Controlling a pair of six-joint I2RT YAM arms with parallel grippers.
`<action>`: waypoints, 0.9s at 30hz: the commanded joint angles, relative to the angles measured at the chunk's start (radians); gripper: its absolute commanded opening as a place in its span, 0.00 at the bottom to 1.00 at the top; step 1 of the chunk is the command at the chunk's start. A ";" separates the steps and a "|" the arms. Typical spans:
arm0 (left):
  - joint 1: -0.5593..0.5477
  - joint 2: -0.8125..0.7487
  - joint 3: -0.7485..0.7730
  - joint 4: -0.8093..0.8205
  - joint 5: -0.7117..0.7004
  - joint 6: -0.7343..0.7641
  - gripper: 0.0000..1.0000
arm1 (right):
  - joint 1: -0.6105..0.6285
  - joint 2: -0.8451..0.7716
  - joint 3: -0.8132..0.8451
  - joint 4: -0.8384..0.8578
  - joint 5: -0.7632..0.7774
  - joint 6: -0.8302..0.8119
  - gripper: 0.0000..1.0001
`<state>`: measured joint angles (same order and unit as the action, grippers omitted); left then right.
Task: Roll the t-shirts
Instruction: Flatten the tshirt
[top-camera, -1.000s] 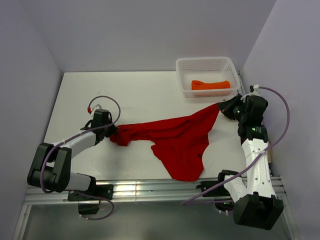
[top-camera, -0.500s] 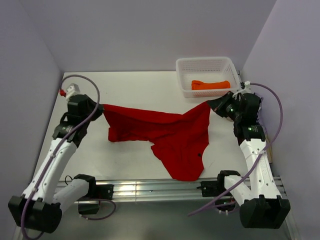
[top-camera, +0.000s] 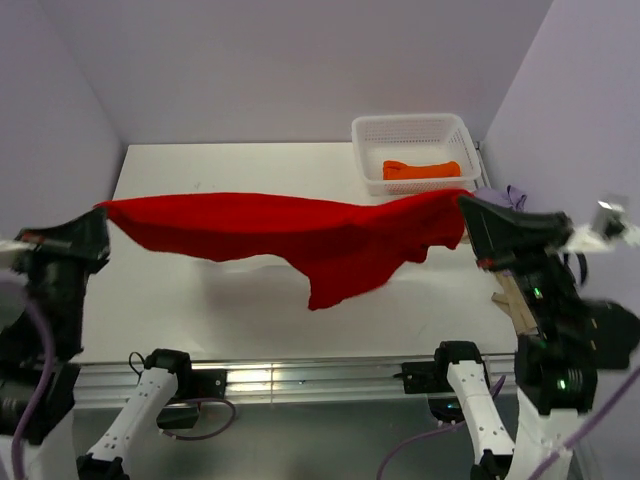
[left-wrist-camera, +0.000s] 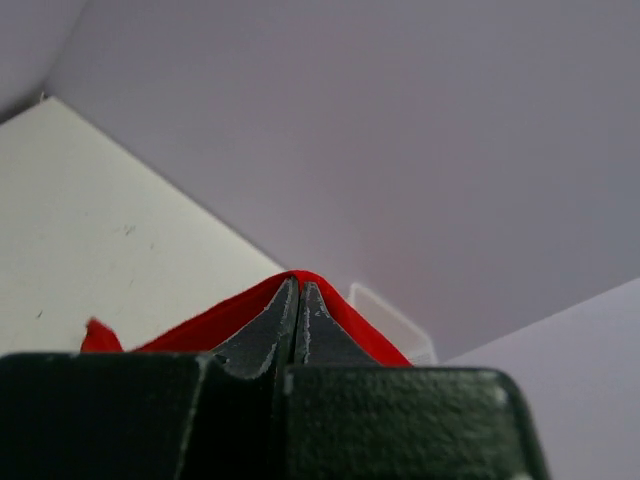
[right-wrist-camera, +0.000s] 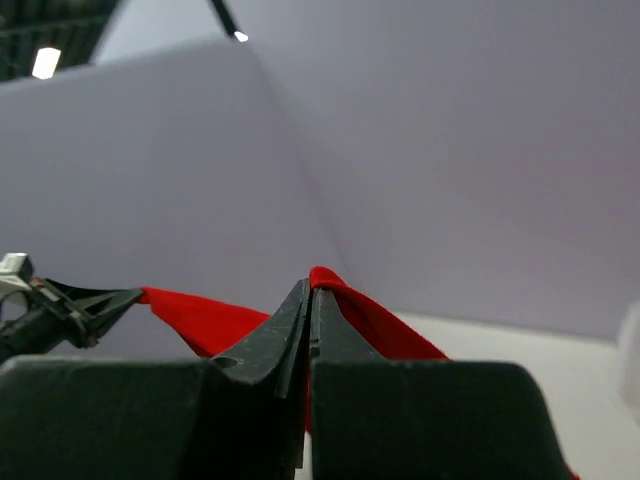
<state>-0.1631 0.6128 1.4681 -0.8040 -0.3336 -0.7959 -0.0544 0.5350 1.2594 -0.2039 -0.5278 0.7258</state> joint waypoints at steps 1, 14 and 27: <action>0.005 -0.076 0.104 -0.063 -0.059 0.037 0.00 | 0.005 -0.049 0.078 0.100 -0.046 0.070 0.00; -0.003 0.018 0.319 -0.185 -0.116 0.073 0.00 | 0.004 0.045 0.301 0.047 -0.142 0.156 0.00; -0.105 0.084 0.103 -0.038 -0.180 0.038 0.01 | 0.004 0.135 0.171 0.171 -0.167 0.251 0.00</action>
<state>-0.2459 0.6434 1.6260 -0.9390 -0.4683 -0.7506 -0.0540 0.5964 1.4979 -0.1139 -0.6807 0.9249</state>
